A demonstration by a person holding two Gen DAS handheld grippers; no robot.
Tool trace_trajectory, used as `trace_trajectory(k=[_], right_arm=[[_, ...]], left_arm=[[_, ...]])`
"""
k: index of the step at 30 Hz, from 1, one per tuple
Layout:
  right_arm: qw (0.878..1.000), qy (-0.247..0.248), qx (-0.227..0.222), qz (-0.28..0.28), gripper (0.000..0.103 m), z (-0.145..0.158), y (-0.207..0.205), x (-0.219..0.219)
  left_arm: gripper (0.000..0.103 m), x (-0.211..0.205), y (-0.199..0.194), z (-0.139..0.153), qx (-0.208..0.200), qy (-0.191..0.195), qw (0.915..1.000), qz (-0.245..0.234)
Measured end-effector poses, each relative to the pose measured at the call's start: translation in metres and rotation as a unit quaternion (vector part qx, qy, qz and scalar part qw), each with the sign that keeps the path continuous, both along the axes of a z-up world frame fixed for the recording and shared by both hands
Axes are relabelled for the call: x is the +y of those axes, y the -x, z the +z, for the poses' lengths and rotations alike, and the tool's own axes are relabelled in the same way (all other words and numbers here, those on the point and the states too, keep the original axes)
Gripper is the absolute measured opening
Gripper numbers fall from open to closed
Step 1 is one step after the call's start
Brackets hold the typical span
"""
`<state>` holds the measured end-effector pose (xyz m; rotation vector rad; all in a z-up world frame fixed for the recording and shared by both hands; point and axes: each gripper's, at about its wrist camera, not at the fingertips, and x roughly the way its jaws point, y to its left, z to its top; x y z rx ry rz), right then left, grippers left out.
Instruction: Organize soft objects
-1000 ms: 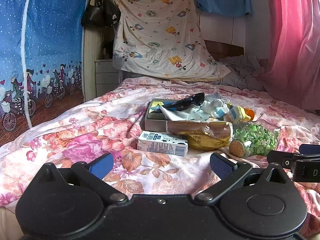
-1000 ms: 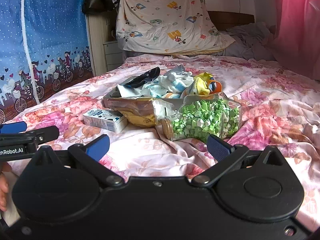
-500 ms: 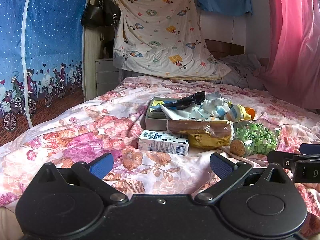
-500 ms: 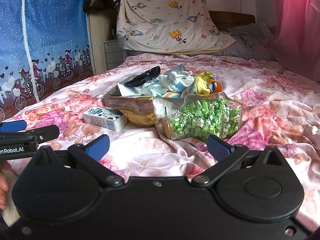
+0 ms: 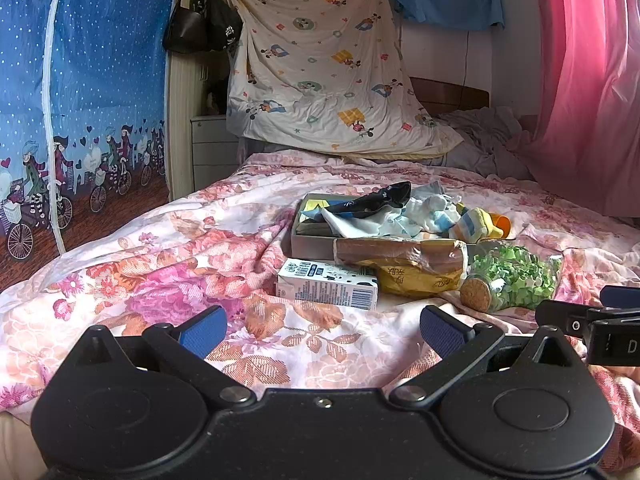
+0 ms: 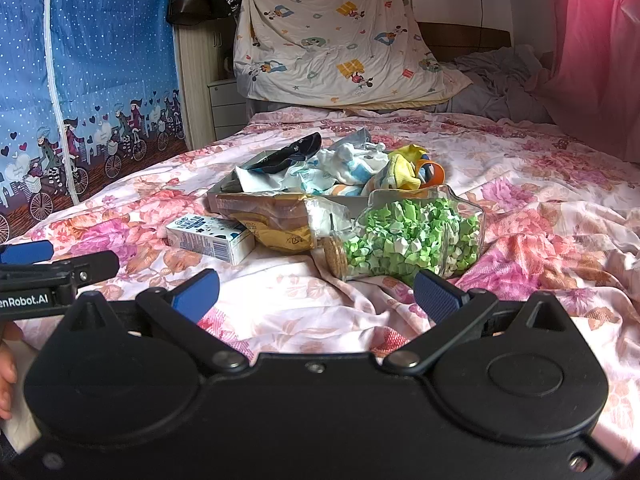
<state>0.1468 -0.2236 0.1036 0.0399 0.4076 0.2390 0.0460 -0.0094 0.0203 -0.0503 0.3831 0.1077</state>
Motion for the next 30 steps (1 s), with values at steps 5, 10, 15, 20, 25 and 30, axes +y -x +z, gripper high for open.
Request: trace_trajectory(k=[5,10,15,20,25,30], right_arm=[[1.000,0.000,0.000,0.001,0.102,0.0003,-0.0002,-0.0006],[1.000,0.000,0.000,0.001,0.102,0.0003,-0.0003,-0.0006],[1.000,0.000,0.000,0.001,0.102,0.0001,-0.0004,-0.0007],[1.000,0.000,0.000,0.000,0.102,0.0001,-0.0003,-0.0005],[1.000,0.001,0.000,0.000,0.102,-0.0001,-0.0005,-0.0006],[1.000,0.001,0.000,0.001,0.102,0.0000,-0.0007,-0.0011]], left_arm=[[0.102,0.0002,-0.0002,0.0000,0.001,0.001,1.0000,0.001],[0.102,0.0005,-0.0002,-0.0001,0.002,0.001,1.0000,0.000],[0.102,0.0050,0.0002,0.0015,0.010,0.019,0.9998,-0.005],[0.102,0.0064,-0.0003,0.0044,0.008,0.029,0.9995,0.002],[0.102,0.0053,-0.0002,0.0056,0.006,0.026,0.9996,0.007],[0.102,0.0064,-0.0013,0.0055,0.017,0.039,0.9991,0.008]])
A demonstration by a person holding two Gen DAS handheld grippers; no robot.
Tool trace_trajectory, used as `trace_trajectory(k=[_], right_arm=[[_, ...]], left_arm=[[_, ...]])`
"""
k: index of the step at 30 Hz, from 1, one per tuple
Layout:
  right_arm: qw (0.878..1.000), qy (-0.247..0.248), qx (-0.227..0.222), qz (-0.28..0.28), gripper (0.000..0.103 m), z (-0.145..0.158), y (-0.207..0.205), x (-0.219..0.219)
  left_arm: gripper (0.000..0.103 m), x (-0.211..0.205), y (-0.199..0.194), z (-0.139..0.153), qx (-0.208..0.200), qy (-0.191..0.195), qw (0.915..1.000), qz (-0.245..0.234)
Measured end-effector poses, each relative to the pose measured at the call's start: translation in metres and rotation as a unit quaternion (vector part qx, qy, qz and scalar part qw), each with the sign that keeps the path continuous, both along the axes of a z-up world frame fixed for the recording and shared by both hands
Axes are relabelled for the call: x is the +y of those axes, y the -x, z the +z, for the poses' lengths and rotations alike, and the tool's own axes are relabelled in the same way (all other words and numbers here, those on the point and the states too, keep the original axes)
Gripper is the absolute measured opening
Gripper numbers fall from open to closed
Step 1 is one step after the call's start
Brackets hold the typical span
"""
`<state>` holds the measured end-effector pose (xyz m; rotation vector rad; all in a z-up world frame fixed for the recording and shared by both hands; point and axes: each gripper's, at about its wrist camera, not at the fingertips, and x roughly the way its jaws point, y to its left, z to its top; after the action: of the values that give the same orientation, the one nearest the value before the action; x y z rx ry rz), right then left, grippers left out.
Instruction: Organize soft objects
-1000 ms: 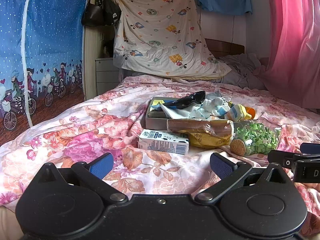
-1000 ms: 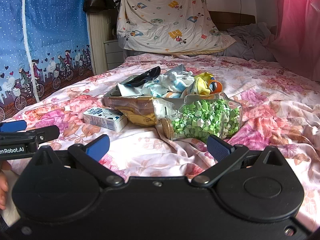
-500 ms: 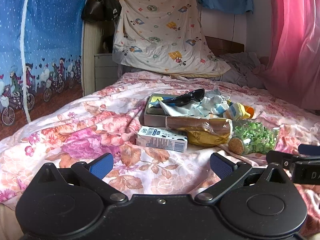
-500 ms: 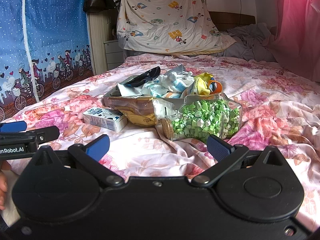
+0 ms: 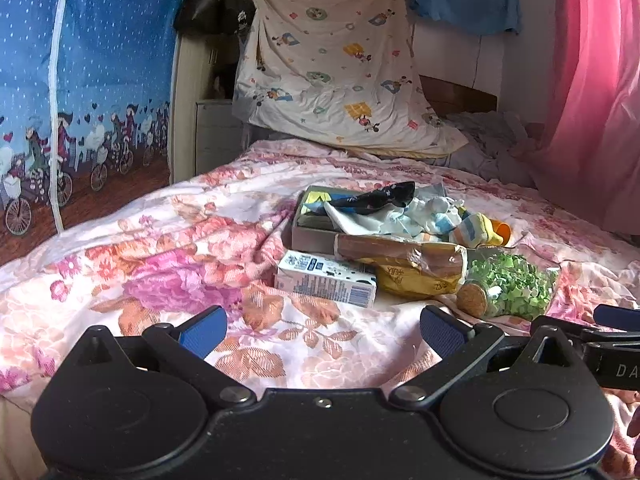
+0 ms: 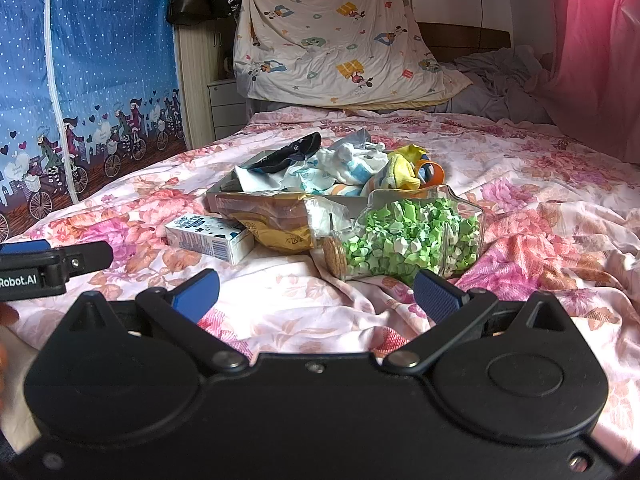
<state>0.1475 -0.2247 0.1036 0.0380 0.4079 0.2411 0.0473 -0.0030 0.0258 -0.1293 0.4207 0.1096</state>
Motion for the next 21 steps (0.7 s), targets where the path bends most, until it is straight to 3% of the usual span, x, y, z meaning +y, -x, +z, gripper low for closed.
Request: trace_trajectory(k=[4,21], right_arm=[[1.000,0.001,0.001,-0.001,0.102,0.0000,-0.0009,-0.0009],[1.000,0.005,0.000,0.003,0.102,-0.0009,-0.0025,-0.0027]], left_arm=[[0.102,0.0012,-0.0006,-0.0002,0.004,0.012,0.9999,0.007],[0.102,0.0002,-0.0058,0.0007,0.032,-0.005,0.9987,0.039]])
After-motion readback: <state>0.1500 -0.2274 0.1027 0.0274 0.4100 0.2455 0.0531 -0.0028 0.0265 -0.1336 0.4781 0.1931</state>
